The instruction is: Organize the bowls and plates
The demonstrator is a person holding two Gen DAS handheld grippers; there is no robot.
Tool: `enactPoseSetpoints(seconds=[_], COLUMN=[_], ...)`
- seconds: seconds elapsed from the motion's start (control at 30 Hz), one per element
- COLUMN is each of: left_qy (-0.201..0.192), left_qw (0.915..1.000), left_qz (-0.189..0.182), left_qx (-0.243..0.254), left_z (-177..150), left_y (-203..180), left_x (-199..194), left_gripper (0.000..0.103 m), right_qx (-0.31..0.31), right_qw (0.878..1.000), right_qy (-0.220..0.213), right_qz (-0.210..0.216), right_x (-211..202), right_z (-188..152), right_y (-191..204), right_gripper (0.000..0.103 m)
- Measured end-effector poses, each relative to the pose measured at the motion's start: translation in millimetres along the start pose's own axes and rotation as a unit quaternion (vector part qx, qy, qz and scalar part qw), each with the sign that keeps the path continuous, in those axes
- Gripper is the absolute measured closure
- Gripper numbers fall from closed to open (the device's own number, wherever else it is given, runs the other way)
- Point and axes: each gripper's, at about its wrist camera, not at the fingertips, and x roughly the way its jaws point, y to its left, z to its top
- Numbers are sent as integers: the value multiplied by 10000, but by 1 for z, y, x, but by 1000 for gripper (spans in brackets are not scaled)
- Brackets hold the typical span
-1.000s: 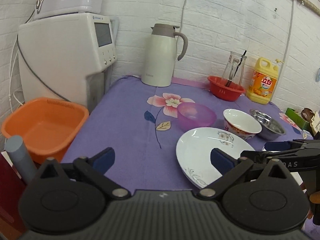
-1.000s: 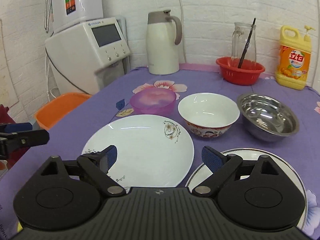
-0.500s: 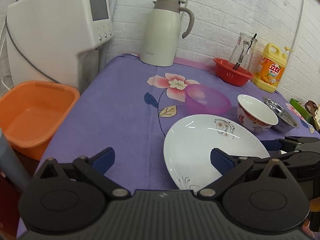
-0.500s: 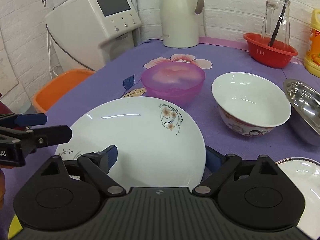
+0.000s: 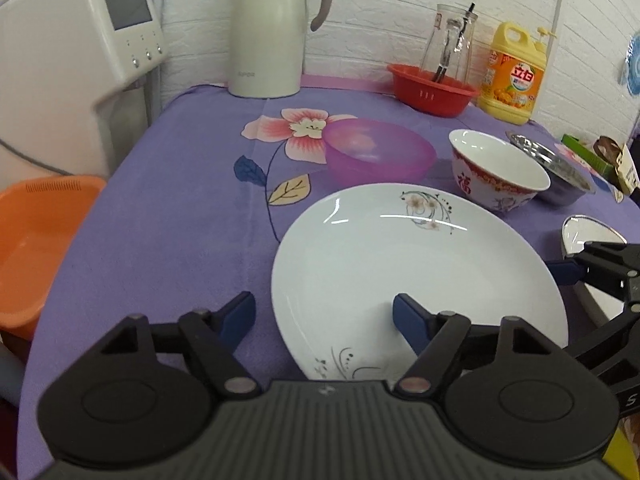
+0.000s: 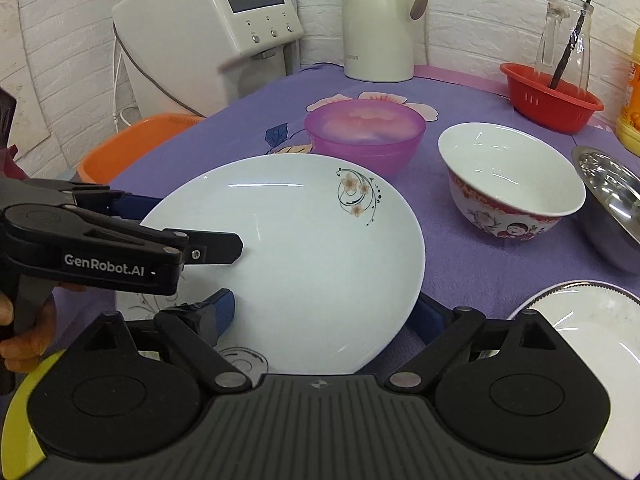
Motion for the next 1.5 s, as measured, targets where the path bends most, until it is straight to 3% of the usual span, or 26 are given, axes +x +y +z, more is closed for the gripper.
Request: enactPoseSetpoints(seconds=[0.23, 0.37, 0.67, 0.83, 1.13, 1.5], left_qy=[108, 181, -370, -423, -254, -129], left_qw=[9998, 9998, 9993, 9991, 9995, 9991], left_qz=[-161, -28, -78, -37, 12, -129], left_qx=[47, -55, -33, 6, -160, -370], left_z=[7, 13, 28, 1, -74, -107], left_y=[-3, -9, -24, -35, -51, -55], left_x=[5, 6, -46, -83, -126, -123], left_gripper=[36, 36, 36, 36, 36, 36], right_qx=[-69, -31, -26, 19, 206, 72], right_qw=[10000, 10000, 9977, 9973, 9989, 9981], right_qy=[14, 28, -549, -645, -367, -406], right_qz=[69, -78, -394, -353, -208, -461], right_x=[7, 6, -42, -74, -106, -112], right_z=[4, 5, 18, 2, -64, -103], right_y=[5, 7, 18, 35, 70, 85], right_gripper=[0, 0, 0, 0, 0, 0])
